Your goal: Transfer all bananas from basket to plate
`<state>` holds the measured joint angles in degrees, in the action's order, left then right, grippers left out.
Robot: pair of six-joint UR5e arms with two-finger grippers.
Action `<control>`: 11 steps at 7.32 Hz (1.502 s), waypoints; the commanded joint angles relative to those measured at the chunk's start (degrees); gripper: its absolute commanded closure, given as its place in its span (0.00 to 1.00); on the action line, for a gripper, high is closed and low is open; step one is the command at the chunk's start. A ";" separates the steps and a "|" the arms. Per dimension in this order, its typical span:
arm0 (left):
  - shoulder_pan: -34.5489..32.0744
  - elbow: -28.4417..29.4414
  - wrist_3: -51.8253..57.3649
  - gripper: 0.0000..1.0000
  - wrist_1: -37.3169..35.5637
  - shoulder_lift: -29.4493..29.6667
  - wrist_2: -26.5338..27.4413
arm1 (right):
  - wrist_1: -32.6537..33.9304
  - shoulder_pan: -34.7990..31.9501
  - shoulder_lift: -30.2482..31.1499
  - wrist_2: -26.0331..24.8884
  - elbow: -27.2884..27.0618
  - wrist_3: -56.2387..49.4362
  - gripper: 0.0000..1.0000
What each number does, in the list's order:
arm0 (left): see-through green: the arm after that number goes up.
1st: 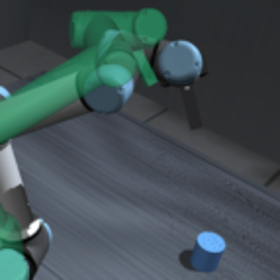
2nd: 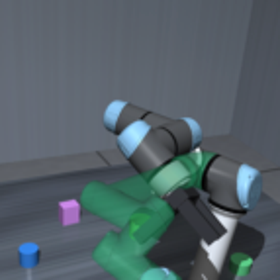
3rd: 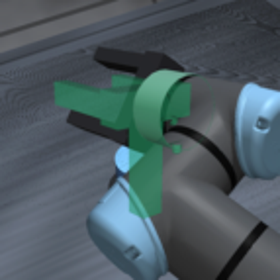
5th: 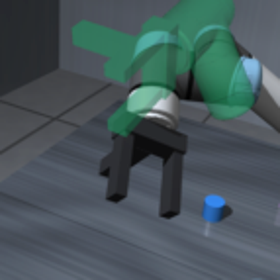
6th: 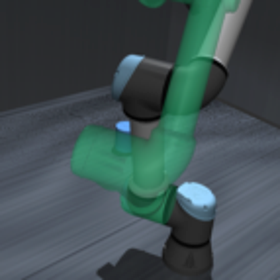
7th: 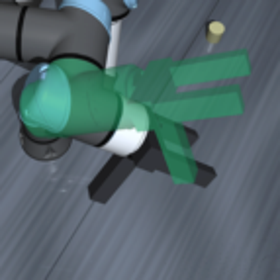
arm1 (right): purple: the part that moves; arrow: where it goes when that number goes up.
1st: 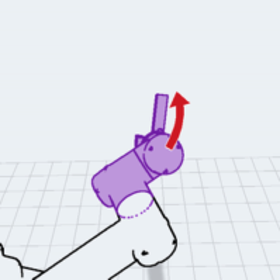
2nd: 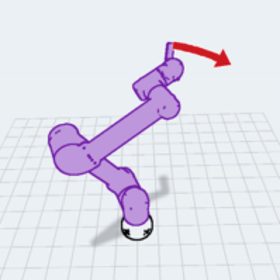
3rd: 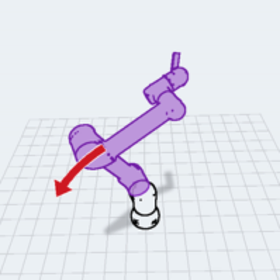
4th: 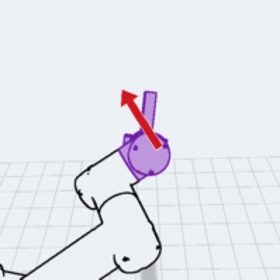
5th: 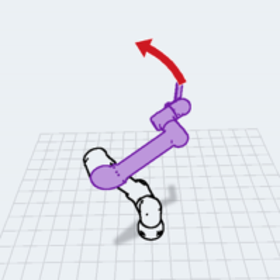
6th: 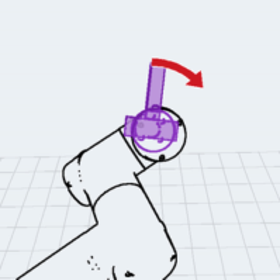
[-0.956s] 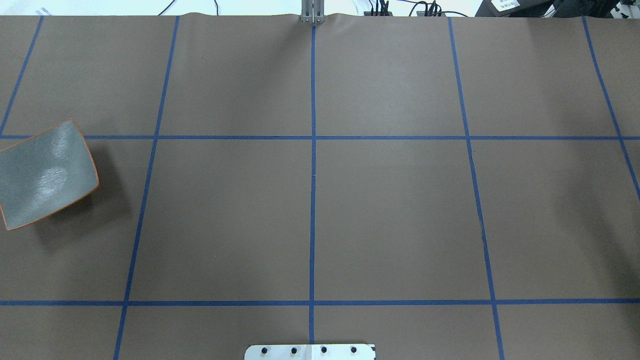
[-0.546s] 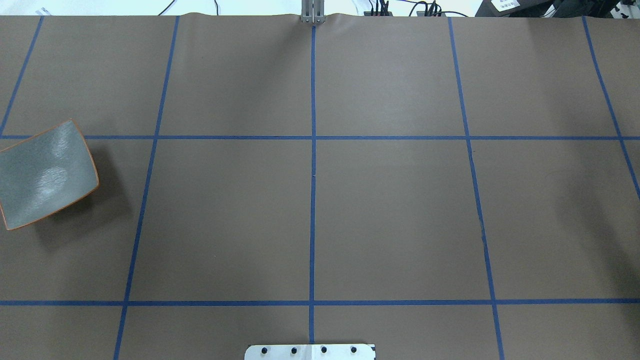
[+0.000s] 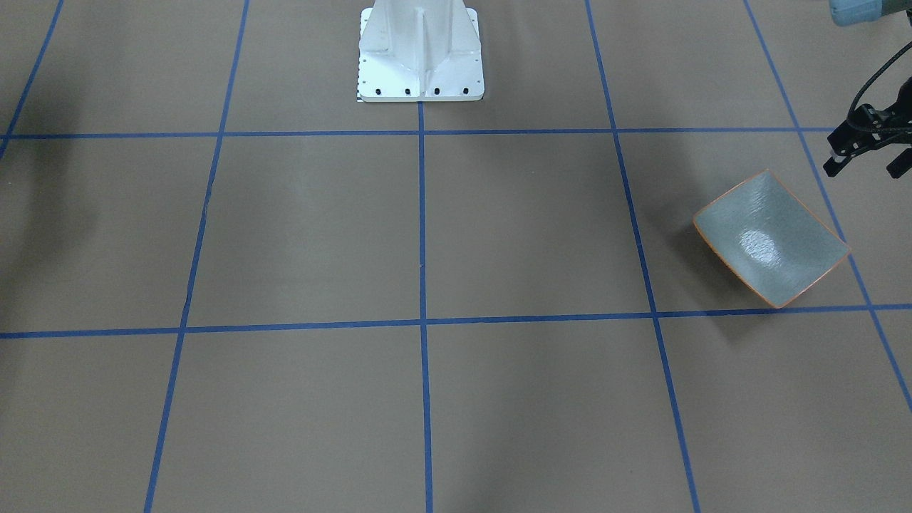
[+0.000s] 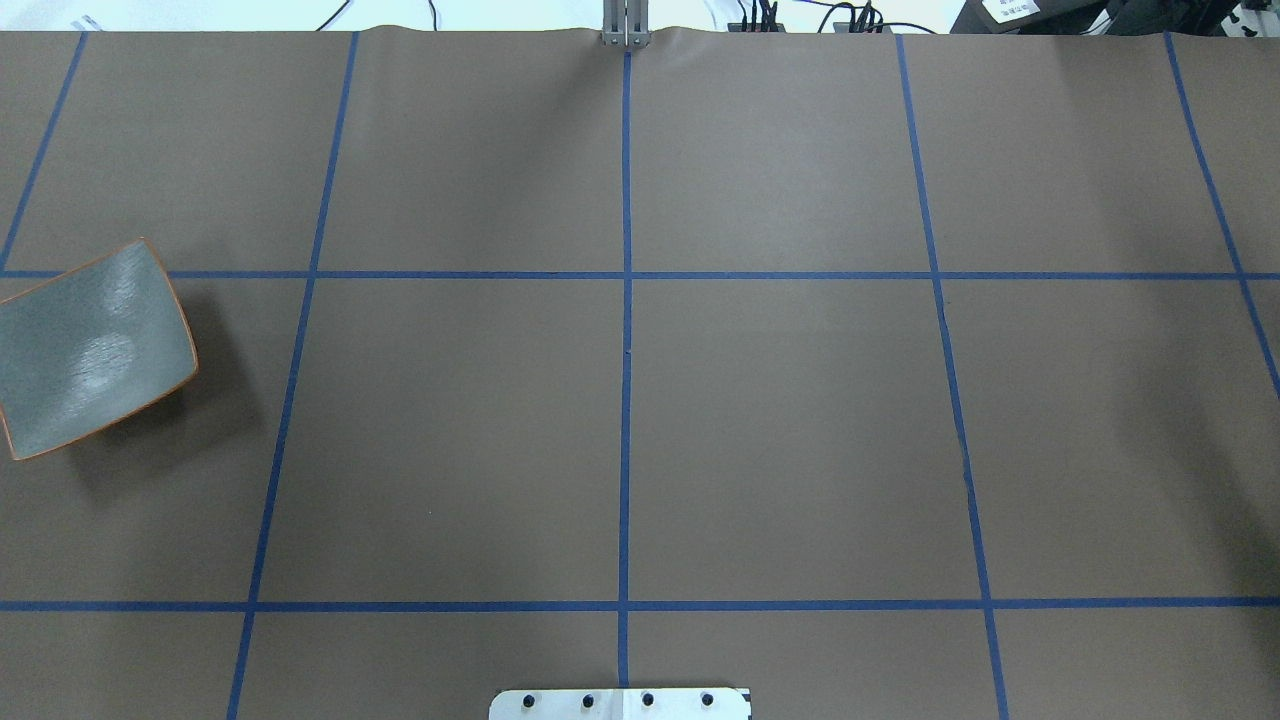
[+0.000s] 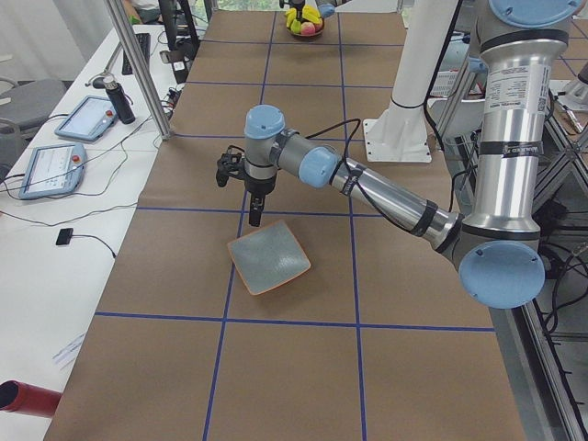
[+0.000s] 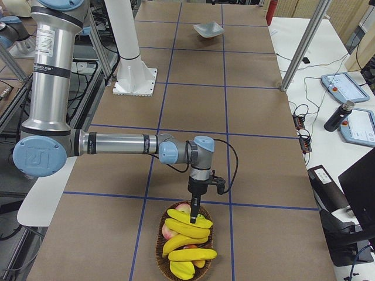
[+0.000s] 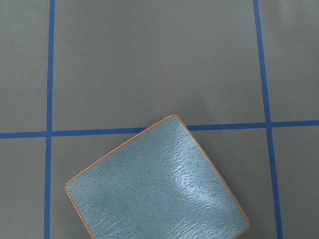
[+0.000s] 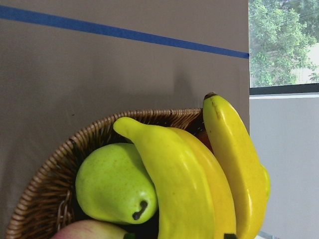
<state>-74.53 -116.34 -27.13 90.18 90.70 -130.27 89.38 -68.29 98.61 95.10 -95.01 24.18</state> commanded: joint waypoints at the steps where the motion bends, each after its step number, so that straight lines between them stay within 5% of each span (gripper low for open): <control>1: 0.00 -0.20 -0.03 0.00 0.00 0.00 -0.07 | 0.00 0.00 0.00 0.00 0.62 -0.27 0.74; 2: 0.00 -0.29 -0.03 0.01 0.00 0.00 -0.07 | -0.09 0.00 0.00 0.00 0.79 -0.62 1.00; 9: 0.09 -0.47 -2.84 0.01 0.18 0.70 -0.86 | 0.53 -4.84 -1.05 0.17 -4.03 -7.05 1.00; 11: 1.05 0.84 -3.80 0.01 0.00 3.75 -0.86 | 0.01 -4.66 -4.64 3.93 -4.30 -6.78 1.00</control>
<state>-74.04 -116.37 -30.20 90.31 92.40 -131.12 89.81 -73.02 96.00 96.51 -99.09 17.25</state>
